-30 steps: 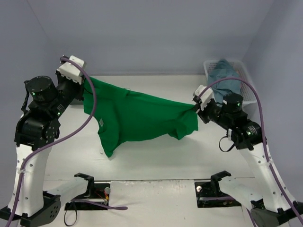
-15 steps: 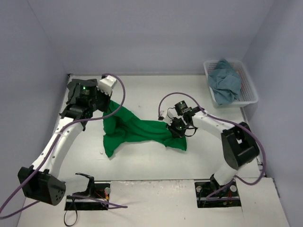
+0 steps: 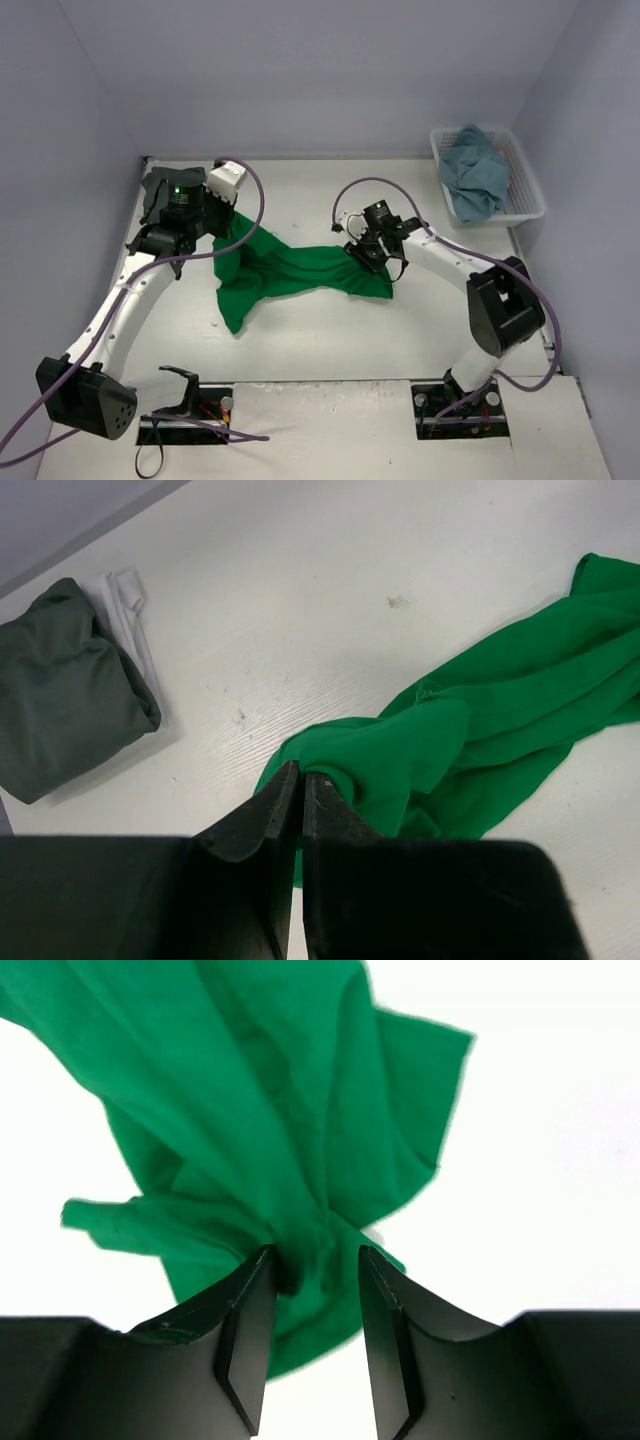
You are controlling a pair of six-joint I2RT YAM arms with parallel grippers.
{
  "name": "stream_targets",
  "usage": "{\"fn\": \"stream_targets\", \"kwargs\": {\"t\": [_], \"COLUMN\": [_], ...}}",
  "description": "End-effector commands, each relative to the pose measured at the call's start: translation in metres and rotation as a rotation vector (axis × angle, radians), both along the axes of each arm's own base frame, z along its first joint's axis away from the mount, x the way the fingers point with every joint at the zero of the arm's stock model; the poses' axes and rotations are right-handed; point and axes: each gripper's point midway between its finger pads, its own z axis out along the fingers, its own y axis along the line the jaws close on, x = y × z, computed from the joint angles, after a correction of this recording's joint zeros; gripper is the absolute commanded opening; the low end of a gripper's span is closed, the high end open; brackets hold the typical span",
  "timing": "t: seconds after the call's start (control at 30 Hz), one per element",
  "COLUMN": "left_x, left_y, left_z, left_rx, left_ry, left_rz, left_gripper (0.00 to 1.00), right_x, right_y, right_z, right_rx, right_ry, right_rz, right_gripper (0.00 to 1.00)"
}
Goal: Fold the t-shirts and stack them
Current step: Flatten out the tshirt
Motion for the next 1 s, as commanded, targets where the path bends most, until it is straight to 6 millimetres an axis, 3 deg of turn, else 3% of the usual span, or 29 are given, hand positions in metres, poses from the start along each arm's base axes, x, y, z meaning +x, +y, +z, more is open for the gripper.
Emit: {"fn": "stream_targets", "kwargs": {"t": [0.0,0.17,0.23,0.27,0.33,0.47,0.6,0.73,0.77,0.83,0.93,0.97], "left_x": [0.005,0.003,0.003,0.004,0.003,-0.001,-0.005,-0.008,-0.009,-0.01,-0.011,-0.011], "left_y": [-0.005,-0.003,-0.002,-0.002,-0.001,0.001,0.005,0.007,0.008,0.009,0.01,0.011], "left_z": [0.056,0.057,0.057,0.058,0.059,0.065,0.062,0.059,0.06,0.061,0.064,0.064], "left_rx": [-0.063,-0.055,-0.05,-0.05,-0.048,-0.055,-0.041,-0.035,-0.032,-0.029,-0.033,-0.032], "left_ry": [-0.154,-0.161,-0.161,-0.162,-0.161,-0.174,-0.178,-0.183,-0.186,-0.19,-0.198,-0.199], "left_rz": [-0.001,0.006,0.009,0.01,0.013,0.021,0.03,0.035,0.037,0.038,0.044,0.045], "left_gripper": [0.0,0.0,0.0,0.0,0.0,0.0,0.0,0.0,0.0,0.0,0.0,0.0], "right_x": [0.012,-0.004,-0.017,-0.022,-0.035,-0.059,-0.078,-0.067,-0.068,-0.061,-0.059,-0.056], "right_y": [0.008,0.013,0.021,0.024,0.034,0.047,0.053,0.049,0.048,0.054,0.062,0.065], "right_z": [0.069,0.102,0.102,0.099,0.089,0.049,0.038,0.055,0.057,0.065,0.062,0.061], "right_rx": [0.076,0.124,0.147,0.152,0.161,0.118,0.081,0.066,0.081,0.08,0.049,0.054], "right_ry": [-0.145,-0.165,-0.127,-0.109,-0.052,0.078,0.053,-0.016,0.025,0.013,-0.005,-0.001], "right_rz": [-0.034,-0.021,0.0,0.006,0.017,0.034,0.214,0.236,0.177,0.13,0.1,0.081], "right_gripper": [0.35,0.39,0.3,0.22,0.19,0.22,0.27,0.26,0.14,0.0,0.0,0.04]}}
